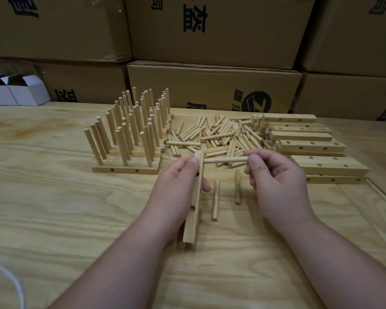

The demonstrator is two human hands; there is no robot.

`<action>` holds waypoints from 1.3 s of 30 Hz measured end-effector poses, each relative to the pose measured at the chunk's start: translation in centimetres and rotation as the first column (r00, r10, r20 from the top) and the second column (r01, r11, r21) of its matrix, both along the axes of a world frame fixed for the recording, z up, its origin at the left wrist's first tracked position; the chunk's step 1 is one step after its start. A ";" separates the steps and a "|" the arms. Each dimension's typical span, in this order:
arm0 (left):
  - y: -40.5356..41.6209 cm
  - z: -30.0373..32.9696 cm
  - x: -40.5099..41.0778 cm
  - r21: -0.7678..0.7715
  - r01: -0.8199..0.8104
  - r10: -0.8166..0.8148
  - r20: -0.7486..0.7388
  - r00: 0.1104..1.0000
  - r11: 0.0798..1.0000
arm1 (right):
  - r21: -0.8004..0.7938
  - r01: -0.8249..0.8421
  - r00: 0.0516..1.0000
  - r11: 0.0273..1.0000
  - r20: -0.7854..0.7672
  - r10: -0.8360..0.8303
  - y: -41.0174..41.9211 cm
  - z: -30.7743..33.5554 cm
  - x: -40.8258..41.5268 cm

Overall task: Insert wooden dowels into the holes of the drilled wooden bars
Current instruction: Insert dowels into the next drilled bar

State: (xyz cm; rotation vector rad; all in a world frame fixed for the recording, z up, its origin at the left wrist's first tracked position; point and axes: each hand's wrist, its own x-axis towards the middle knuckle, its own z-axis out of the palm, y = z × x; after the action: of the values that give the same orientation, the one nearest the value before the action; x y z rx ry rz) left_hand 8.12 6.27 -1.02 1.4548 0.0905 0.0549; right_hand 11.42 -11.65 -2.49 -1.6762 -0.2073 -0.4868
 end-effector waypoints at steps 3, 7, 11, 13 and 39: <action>0.0 -0.2 0.1 0.039 -0.011 0.011 -0.003 1.000 0.999 | -0.012 -0.029 1.000 1.000 -0.008 0.029 0.0 0.0 0.0; 0.1 -0.7 0.4 0.090 -0.048 0.047 0.014 0.999 0.995 | -0.042 -0.035 0.999 0.999 0.025 0.036 0.1 0.0 -0.1; 0.2 -1.0 0.4 0.183 -0.041 0.033 0.043 0.999 0.982 | -0.098 -0.015 0.994 0.995 0.103 0.025 0.4 0.4 -0.7; 0.3 -1.0 0.3 0.229 -0.019 0.012 0.034 0.999 0.973 | -0.120 0.010 0.990 0.993 0.137 0.006 0.4 0.5 -0.9; 0.2 -1.0 0.3 0.268 -0.026 0.022 0.020 1.000 0.963 | -0.320 0.040 0.993 0.947 0.119 -0.001 0.1 0.3 -0.6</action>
State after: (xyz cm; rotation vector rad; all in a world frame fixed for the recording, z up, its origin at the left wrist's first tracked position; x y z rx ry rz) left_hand 8.46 6.49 -1.99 1.7240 0.0892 0.1028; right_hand 10.78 -11.53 -2.18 -1.9712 -0.3722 -0.5921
